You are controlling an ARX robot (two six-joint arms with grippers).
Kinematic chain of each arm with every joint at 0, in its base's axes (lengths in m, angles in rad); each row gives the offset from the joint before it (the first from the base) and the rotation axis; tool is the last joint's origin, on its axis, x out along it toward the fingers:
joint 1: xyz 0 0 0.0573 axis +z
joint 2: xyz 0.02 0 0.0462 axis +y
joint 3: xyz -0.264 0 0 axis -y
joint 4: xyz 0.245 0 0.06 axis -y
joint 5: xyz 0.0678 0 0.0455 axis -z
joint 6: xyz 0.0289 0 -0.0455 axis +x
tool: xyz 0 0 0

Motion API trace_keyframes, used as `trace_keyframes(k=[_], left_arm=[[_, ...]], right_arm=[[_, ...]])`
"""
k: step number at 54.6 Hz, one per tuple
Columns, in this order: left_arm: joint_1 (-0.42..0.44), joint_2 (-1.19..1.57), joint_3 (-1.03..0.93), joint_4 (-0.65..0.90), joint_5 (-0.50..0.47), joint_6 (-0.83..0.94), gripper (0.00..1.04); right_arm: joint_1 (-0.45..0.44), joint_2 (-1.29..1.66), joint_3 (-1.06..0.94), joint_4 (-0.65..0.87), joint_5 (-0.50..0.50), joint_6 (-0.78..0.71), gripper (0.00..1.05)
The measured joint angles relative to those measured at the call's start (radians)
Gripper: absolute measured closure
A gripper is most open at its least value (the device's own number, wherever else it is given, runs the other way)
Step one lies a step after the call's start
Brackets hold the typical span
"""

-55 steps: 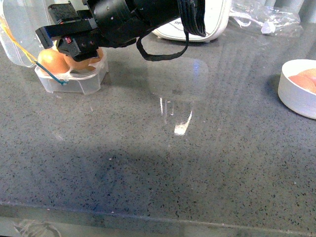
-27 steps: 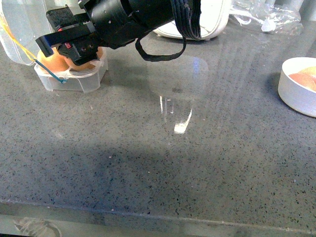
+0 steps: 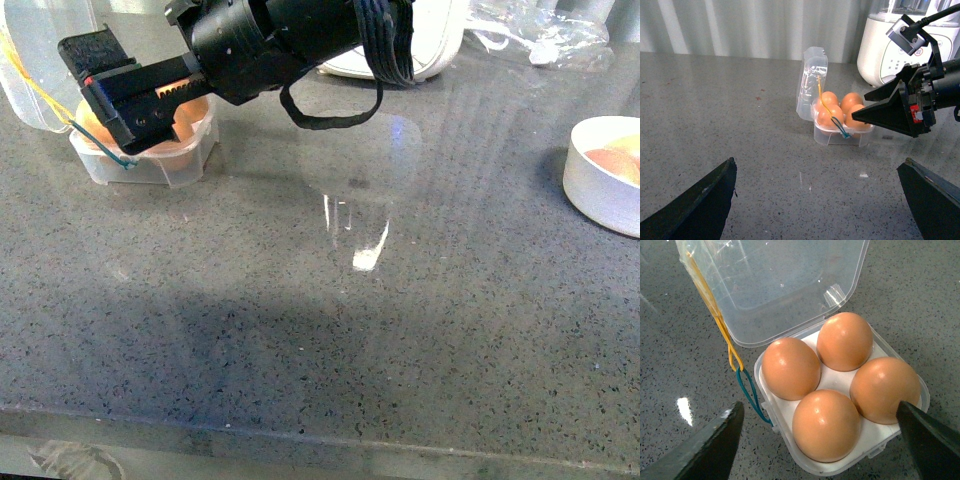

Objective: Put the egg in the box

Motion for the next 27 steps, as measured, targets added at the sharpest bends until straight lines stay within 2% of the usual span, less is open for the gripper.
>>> trace_keyframes(k=[3, 6, 16, 27], left_arm=[[0.000, 0.000, 0.000, 0.000, 0.000, 0.000, 0.07], [0.000, 0.000, 0.000, 0.000, 0.000, 0.000, 0.07], [0.000, 0.000, 0.000, 0.000, 0.000, 0.000, 0.07], [0.000, 0.000, 0.000, 0.000, 0.000, 0.000, 0.07]], right_arm=[[-0.003, -0.006, -0.016, 0.014, -0.004, 0.010, 0.05], [-0.008, -0.021, -0.044, 0.039, -0.012, 0.023, 0.08], [-0.036, -0.142, -0.157, 0.134, -0.025, 0.076, 0.07], [-0.122, -0.322, -0.336, 0.265, -0.005, 0.151, 0.07]])
